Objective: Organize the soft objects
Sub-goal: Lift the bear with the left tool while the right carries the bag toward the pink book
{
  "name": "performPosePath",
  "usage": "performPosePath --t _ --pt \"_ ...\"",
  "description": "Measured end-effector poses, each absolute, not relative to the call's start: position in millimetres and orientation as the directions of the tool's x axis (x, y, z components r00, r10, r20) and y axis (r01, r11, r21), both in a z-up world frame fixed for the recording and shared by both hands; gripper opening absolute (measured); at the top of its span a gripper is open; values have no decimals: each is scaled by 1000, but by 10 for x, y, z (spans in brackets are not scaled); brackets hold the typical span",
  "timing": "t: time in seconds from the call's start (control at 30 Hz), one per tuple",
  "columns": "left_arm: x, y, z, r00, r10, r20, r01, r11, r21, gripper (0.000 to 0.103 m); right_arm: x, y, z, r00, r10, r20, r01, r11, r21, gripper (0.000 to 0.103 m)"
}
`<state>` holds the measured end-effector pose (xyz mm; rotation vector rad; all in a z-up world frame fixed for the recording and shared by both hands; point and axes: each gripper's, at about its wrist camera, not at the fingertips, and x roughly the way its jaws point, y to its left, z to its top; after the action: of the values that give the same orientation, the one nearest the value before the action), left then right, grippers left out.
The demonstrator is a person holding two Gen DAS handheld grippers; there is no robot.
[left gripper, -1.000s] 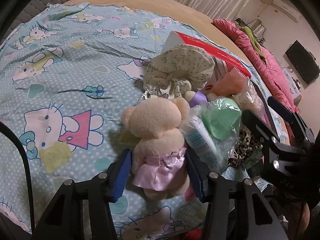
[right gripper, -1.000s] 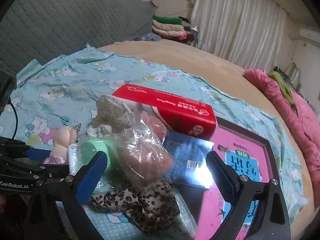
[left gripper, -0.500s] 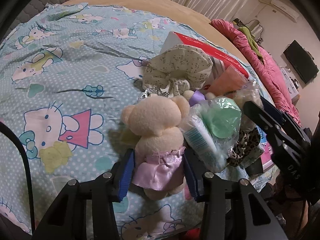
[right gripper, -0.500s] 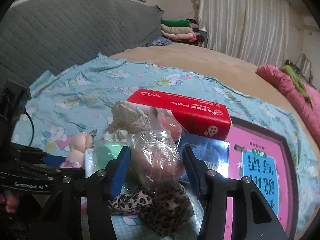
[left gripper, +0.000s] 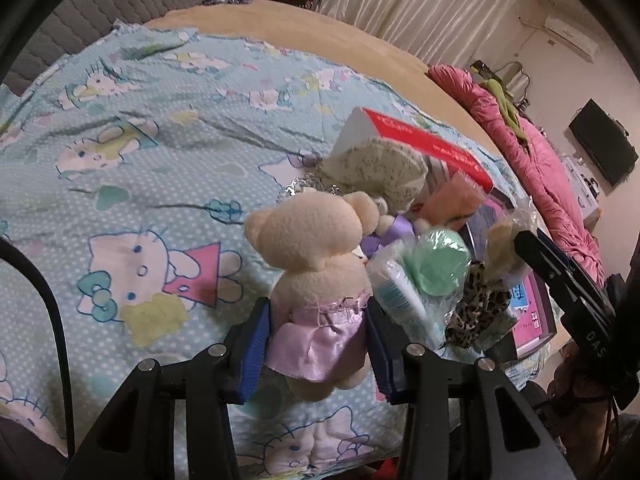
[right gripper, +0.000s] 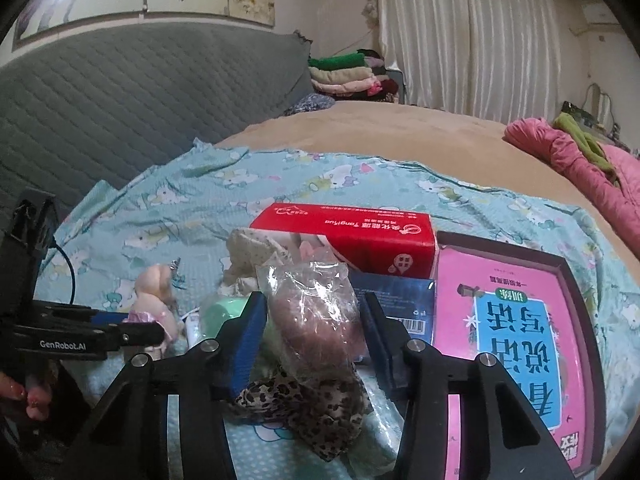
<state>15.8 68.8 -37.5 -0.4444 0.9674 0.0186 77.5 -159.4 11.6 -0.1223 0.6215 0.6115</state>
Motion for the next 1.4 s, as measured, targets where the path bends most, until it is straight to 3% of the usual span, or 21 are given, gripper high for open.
performPosePath --t 0.63,1.4 --pt "154 306 173 640 -130 -758 -135 951 -278 45 664 -2017 398 706 506 -496 -523 844 116 49" --pt "440 -902 578 641 -217 -736 104 975 -197 45 624 -2985 564 814 396 -425 -333 917 218 49"
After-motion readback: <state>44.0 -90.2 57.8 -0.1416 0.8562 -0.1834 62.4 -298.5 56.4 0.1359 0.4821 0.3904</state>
